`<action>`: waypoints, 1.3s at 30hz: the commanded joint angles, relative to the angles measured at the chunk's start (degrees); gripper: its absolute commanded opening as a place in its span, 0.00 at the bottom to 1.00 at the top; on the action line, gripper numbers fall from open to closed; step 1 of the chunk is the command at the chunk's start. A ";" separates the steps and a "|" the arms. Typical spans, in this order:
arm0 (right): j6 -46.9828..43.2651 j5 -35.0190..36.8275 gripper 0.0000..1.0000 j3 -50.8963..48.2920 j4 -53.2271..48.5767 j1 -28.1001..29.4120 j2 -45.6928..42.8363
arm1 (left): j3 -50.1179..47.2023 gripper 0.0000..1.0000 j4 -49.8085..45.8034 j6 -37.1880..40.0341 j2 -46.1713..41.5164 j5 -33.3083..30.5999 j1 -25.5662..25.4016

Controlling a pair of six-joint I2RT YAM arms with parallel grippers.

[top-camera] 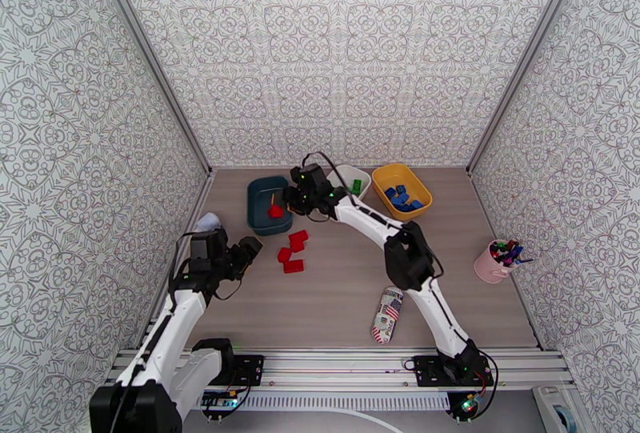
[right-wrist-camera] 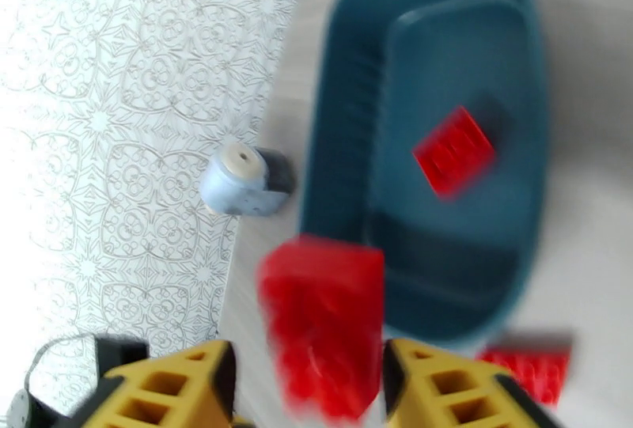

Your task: Sort the legos into containers by color

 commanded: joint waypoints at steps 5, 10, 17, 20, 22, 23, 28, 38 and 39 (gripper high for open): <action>-0.60 -3.85 0.62 3.65 -4.58 -0.52 -1.24 | 1.06 0.70 -5.19 3.24 -0.55 -2.15 -0.36; -5.25 -1.96 0.63 -7.06 -5.15 -0.55 -10.86 | 3.36 0.70 -6.60 6.66 3.74 -7.05 -5.88; -14.02 5.25 0.66 -25.88 -9.24 -0.52 -26.03 | 8.16 0.69 -8.87 10.46 12.10 -16.21 -15.04; -16.81 9.41 0.68 -35.07 -10.39 -0.52 -32.46 | 10.32 0.69 -9.59 12.17 15.30 -18.55 -17.01; -17.75 11.31 0.68 -40.93 -10.19 -0.52 -36.12 | 12.28 0.69 -10.16 14.00 17.69 -20.15 -18.29; -17.97 12.09 0.68 -44.23 -10.13 -0.56 -38.04 | 13.60 0.69 -10.80 15.18 19.33 -21.16 -18.92; -17.33 13.55 0.68 -57.16 -8.10 -0.52 -46.06 | 19.80 0.68 -12.86 21.62 28.37 -23.75 -21.12; -14.61 15.22 0.68 -76.33 -7.34 -0.52 -61.64 | 27.61 0.64 -13.72 28.10 39.58 -24.16 -23.11; -14.28 15.27 0.68 -77.60 -7.25 -0.56 -62.76 | 27.93 0.64 -13.78 28.40 40.10 -24.21 -23.19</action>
